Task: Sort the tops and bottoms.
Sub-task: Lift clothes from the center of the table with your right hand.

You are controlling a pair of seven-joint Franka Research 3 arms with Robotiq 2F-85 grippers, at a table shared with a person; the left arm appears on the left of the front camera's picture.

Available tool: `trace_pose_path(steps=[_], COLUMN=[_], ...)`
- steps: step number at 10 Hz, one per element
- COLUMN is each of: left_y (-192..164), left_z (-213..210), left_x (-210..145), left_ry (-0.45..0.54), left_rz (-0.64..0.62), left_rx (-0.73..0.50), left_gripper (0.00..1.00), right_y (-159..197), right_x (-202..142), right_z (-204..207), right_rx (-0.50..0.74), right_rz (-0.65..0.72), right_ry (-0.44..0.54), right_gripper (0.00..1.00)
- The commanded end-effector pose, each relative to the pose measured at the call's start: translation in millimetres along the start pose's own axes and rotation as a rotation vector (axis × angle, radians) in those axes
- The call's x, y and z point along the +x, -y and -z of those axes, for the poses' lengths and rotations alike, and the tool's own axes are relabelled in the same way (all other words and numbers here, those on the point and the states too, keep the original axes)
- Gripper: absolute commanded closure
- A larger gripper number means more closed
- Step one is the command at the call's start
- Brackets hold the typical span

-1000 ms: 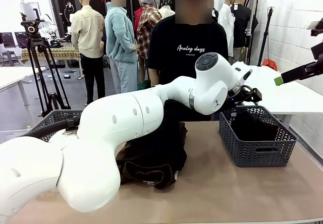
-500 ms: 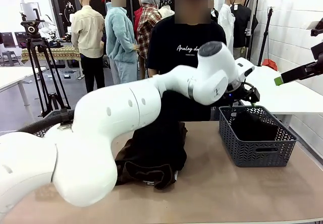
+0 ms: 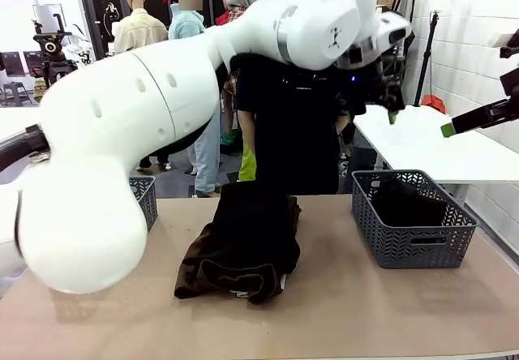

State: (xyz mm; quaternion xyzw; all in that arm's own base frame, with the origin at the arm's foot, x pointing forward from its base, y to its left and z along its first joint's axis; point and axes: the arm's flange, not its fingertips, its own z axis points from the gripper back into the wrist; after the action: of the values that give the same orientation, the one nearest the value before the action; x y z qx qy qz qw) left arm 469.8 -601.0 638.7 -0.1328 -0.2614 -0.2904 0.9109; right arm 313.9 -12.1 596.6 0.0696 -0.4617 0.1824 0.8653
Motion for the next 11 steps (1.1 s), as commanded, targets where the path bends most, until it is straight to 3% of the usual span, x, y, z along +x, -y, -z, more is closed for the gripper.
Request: trace_pose_path(steps=[1,2,3,9,10,11], left_y=[-32.1,-35.7,9.4,10.4,-18.5,-46.9], left_z=[-12.5,-11.9,-13.2,-10.0,-21.4,-36.8], left_x=[-131.6,-136.6,3.1,2.9,-21.9,-50.9], left_ry=[0.062,0.101,0.032,0.032,-0.034,-0.081], left_rz=[0.054,0.007,0.019,0.019,0.051,0.045], left_rx=[-0.158,-0.17,-0.056,-0.073,0.083,0.097], left_gripper=[0.07,0.07,0.07,0.07,0.07,0.07], right_y=[-0.8,-0.8,-0.8,-0.8,-0.8,-0.8], right_x=[0.2,0.2,0.2,0.2,0.2,0.2], right_z=[1.1,1.1,1.1,1.1,1.1,1.1], right_rx=[-0.003,-0.003,-0.003,-0.003,-0.003,-0.003], right_rz=[-0.005,-0.005,-0.005,-0.005,-0.005,-0.005], right_ry=[-0.003,-0.003,-0.003,-0.003,-0.003,-0.003], right_gripper=[0.0,0.0,0.0,0.0,0.0,0.0])
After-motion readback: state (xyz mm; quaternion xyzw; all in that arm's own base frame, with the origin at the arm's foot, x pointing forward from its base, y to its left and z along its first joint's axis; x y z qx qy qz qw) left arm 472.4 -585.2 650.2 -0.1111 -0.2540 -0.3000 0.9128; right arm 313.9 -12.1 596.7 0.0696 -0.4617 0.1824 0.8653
